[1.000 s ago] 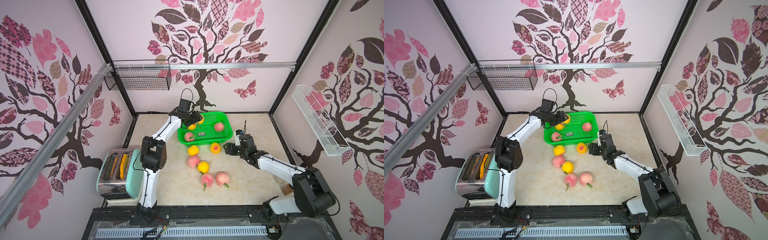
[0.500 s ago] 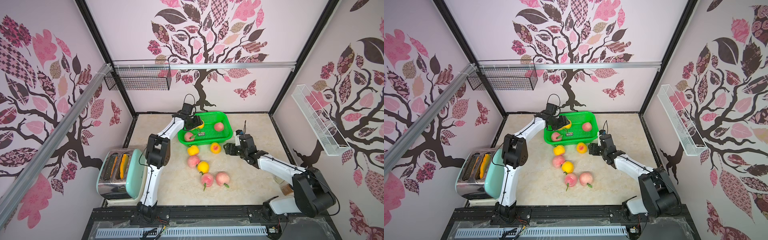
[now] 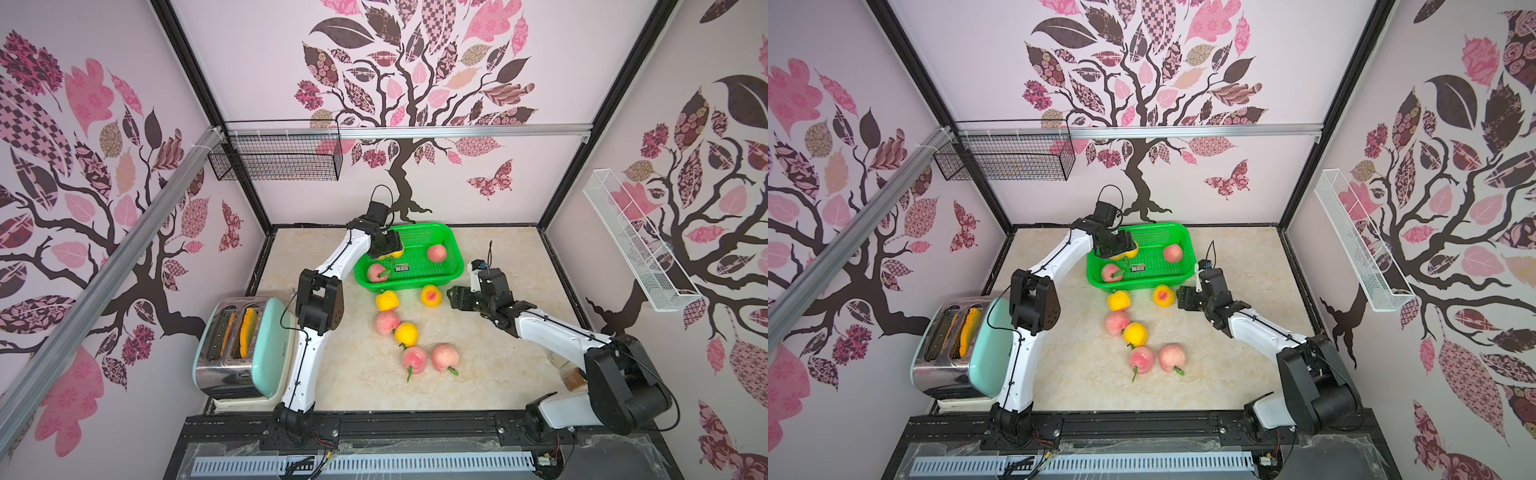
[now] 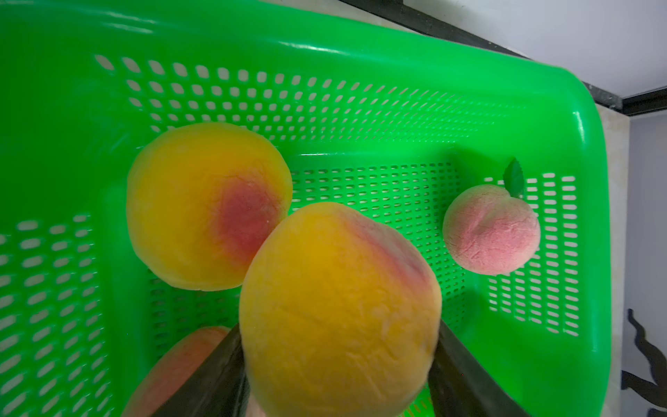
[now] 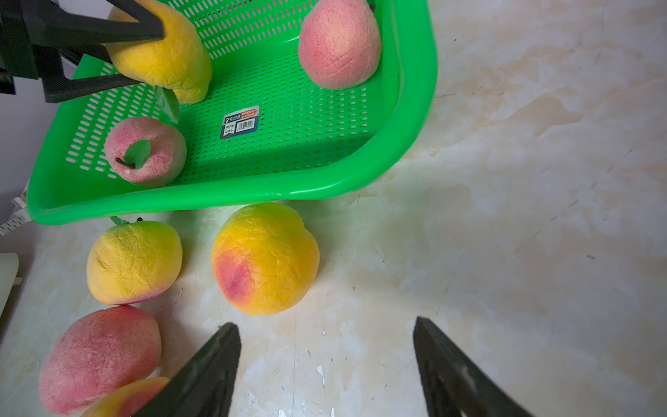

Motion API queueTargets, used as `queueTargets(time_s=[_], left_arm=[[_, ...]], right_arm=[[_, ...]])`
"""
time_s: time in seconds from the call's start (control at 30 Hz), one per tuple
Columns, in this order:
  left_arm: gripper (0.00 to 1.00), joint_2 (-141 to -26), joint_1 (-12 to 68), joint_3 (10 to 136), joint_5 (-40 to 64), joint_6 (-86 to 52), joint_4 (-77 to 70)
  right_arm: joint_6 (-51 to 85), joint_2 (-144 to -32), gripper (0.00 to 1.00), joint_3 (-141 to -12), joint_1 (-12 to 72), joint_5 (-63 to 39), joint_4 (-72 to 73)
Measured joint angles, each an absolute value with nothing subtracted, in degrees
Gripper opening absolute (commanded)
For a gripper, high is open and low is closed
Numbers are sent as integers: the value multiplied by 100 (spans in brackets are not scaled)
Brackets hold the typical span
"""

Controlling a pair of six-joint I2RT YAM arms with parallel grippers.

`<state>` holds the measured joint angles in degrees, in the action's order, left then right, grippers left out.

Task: Put the peaches into the basket
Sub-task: Place the peach in the basket.

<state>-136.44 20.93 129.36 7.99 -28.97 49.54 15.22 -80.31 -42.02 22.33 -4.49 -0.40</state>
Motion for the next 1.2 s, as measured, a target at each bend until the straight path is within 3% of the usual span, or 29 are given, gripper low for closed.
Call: queueTargets(time_s=[0.43, 1.2], left_arm=[[64, -13644, 2460, 13124, -25, -2331, 5356], [68, -14420, 2609, 13609, -242, -2005, 5684]], right_arm=[[1522, -8031, 78, -4202, 2233, -449, -40], [1522, -8031, 78, -4202, 2237, -449, -40]])
